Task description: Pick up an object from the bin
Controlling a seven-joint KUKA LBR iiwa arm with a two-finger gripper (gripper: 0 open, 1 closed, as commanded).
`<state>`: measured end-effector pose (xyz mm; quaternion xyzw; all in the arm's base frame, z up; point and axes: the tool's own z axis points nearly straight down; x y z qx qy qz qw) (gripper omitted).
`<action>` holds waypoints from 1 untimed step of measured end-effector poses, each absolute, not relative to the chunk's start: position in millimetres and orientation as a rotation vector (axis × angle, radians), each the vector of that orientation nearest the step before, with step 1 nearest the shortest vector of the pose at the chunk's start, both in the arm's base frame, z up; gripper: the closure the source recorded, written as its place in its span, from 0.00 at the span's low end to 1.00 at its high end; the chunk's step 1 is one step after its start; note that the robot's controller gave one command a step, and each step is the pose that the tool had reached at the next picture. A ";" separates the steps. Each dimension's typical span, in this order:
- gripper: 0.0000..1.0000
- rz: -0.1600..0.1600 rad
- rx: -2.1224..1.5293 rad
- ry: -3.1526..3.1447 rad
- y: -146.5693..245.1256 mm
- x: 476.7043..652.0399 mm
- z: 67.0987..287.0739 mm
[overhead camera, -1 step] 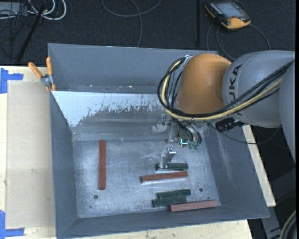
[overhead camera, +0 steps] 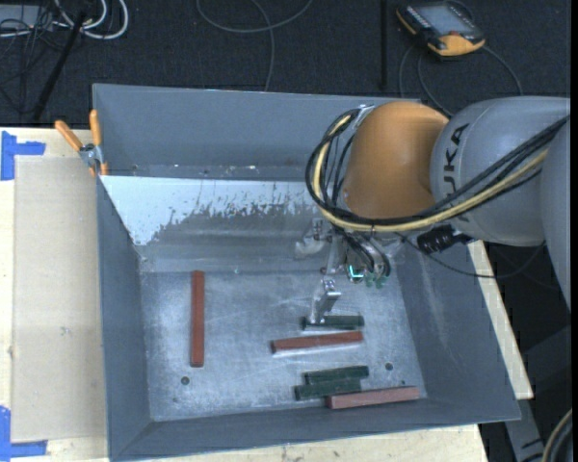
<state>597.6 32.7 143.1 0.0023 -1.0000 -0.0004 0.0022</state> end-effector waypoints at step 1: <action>0.00 -0.001 -0.044 -3.140 32.2 590.2 146.7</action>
Offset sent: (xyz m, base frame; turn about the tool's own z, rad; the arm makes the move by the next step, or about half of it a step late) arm -0.0428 -0.0134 -0.0656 -0.1942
